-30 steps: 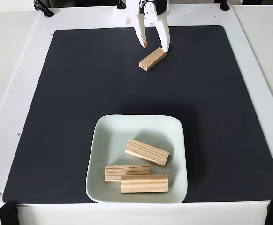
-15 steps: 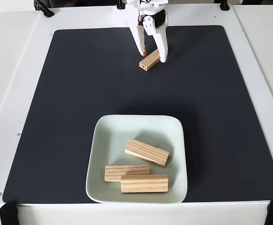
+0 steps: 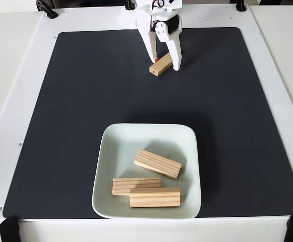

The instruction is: Pick up the wooden block and place them on the plate.

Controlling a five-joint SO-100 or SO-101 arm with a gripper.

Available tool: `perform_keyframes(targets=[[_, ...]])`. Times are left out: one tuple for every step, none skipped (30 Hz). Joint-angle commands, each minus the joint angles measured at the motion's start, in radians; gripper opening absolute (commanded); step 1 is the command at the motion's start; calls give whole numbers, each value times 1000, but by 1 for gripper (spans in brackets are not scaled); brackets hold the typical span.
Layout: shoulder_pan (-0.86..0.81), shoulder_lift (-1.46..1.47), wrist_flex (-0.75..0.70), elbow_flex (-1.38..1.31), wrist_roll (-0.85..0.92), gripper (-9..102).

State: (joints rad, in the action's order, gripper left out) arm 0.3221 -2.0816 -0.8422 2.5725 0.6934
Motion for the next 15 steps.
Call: perform_keyframes(targets=[[6, 9, 25, -2, -6, 27], [8, 9, 23, -2, -6, 27], [14, 9, 20, 0, -6, 27], [21, 9, 20, 0, -20, 27], [29, 9, 23, 0, -46, 27], [37, 11, 23, -2, -66, 27], [49, 11, 21, -2, -80, 27], [61, 11, 20, -2, -92, 27], [71, 11, 17, -2, -103, 27], [77, 11, 15, -2, -103, 27], [77, 11, 14, -2, -104, 27], [77, 11, 14, -2, -104, 27], [77, 11, 14, -2, -104, 27], [77, 11, 15, -2, -104, 27], [77, 11, 17, -2, -104, 27]])
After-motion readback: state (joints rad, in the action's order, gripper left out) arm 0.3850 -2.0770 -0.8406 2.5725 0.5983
